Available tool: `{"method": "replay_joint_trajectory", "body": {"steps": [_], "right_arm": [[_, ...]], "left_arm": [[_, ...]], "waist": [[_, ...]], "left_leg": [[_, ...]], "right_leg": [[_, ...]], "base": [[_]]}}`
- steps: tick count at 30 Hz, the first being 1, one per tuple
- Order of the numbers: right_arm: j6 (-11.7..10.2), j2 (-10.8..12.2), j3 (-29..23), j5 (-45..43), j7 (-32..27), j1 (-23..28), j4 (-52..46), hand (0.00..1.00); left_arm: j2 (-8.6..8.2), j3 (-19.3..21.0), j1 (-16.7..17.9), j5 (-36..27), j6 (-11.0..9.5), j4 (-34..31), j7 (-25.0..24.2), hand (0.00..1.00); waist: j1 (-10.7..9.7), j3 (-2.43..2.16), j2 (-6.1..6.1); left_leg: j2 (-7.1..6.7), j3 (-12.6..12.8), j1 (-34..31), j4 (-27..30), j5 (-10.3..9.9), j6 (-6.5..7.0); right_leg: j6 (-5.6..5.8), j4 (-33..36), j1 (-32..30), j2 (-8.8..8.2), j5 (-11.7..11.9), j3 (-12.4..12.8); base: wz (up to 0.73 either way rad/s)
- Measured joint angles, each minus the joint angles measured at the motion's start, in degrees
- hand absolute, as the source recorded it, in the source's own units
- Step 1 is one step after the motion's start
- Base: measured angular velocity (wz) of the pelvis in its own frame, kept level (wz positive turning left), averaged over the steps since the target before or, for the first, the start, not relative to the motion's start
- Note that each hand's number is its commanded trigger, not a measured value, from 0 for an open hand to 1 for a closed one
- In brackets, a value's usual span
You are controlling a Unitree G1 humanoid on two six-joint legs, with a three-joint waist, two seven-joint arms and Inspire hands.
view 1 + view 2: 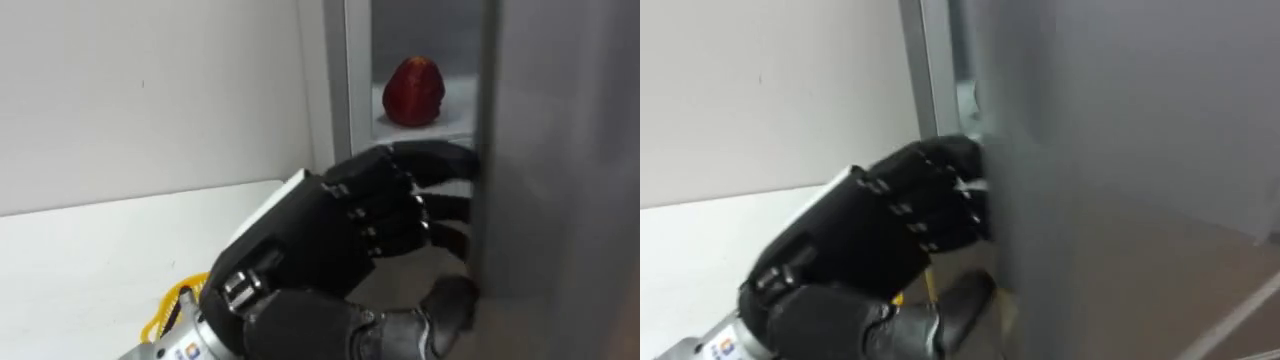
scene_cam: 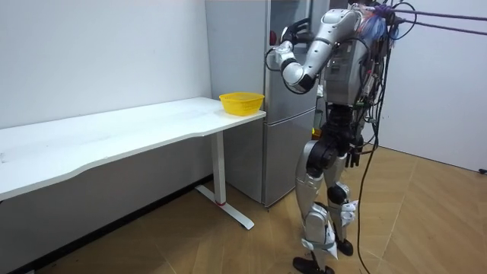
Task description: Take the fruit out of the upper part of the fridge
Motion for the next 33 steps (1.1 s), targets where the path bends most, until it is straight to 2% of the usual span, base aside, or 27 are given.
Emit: {"method": "replay_joint_trajectory", "body": {"steps": [1, 2, 5, 7, 11, 16, 27, 30, 33], "right_arm": [[0.0, -0.06, 0.0, 0.0, 0.01, -0.07, -0.25, 0.0], [0.0, -0.26, 0.0, 0.03, 0.02, -0.19, -0.44, 0.0], [-0.01, -0.62, 0.46, 0.18, 0.09, -0.48, -0.72, 0.0], [-0.08, -0.61, 0.48, 0.18, 0.66, -0.46, -0.71, 0.0], [-0.12, -0.9, 0.45, 0.22, 1.14, -0.44, -0.6, 0.0], [-0.83, -0.76, 0.46, 0.29, 1.2, -0.43, -0.55, 0.0], [-1.33, -0.64, 0.45, 1.13, -0.65, -0.19, -0.51, 0.0], [-2.05, -0.54, 0.4, 1.6, -1.54, 1.19, -0.46, 0.0], [-3.01, -0.39, -0.38, 1.87, -2.09, 1.71, 0.41, 0.0]], "left_arm": [[-0.09, -1.51, -1.49, 0.02, 0.31, 0.0, -1.62, 0.78], [0.0, -2.88, -2.6, 0.06, 0.95, 0.05, -3.21, 0.0], [0.1, -5.04, -3.59, 0.33, 2.17, 0.06, -6.35, 0.0], [0.1, -5.28, -3.68, 0.32, 2.72, 0.06, -7.37, 0.0], [0.44, -5.27, -3.72, 0.66, 2.87, 0.05, -9.28, 0.0], [0.63, -5.27, -3.91, 0.69, 2.87, 0.05, -10.7, 0.0], [0.58, -4.89, -4.31, 0.79, 2.85, -0.16, -9.99, 0.0], [0.01, -3.35, -4.32, 3.04, 2.85, -0.35, -8.47, 0.0], [-0.73, 1.31, -4.32, 6.38, 2.3, -2.53, -4.68, 0.0]], "waist": [[-0.47, 0.0, 0.05], [-1.02, 0.05, 0.35], [-2.33, -0.07, 1.59], [-2.85, -0.02, 1.65], [-3.7, 0.02, 1.19], [-3.86, 0.01, 0.33], [-3.62, -0.01, 0.34], [-2.35, -0.08, 0.26], [-1.31, -0.08, 0.24]], "left_leg": [[0.05, 0.45, 0.01, -0.03, -0.01, -0.01], [0.08, 1.08, 0.14, -0.03, -0.01, -0.02], [0.02, 1.28, 0.15, 0.09, 0.01, -0.05], [0.09, 1.41, 0.19, 0.15, 0.11, -0.22], [0.08, 1.35, 0.23, 0.16, 0.17, -0.26], [0.06, 1.31, 0.45, 0.17, 0.17, -0.25], [0.07, 1.5, 0.45, 0.07, 0.18, -0.28], [0.1, 1.67, 1.42, -0.02, 0.2, -0.3], [0.15, 1.54, 1.51, -0.05, 0.23, -0.36]], "right_leg": [[0.0, 0.01, 0.02, 0.07, 0.0, 0.28], [0.0, 0.0, -0.1, 0.16, 0.0, 0.88], [-0.05, 0.2, -0.99, 0.37, 0.03, 1.9], [-0.18, 0.18, -1.22, 0.53, 0.09, 2.13], [-0.37, 0.29, -1.79, 0.61, 0.08, 2.74], [-0.36, 0.44, -1.78, 0.64, 0.1, 3.1], [-0.36, 0.24, -1.54, 0.68, 0.1, 3.1], [-0.38, 0.12, -0.72, 0.73, 0.09, 3.31], [-0.39, 0.12, -0.72, 0.8, 0.09, 3.34]], "base": [[-0.21], [-0.25], [-0.23], [-0.14], [-0.09], [-0.03], [0.0], [-0.05], [-0.01]]}}
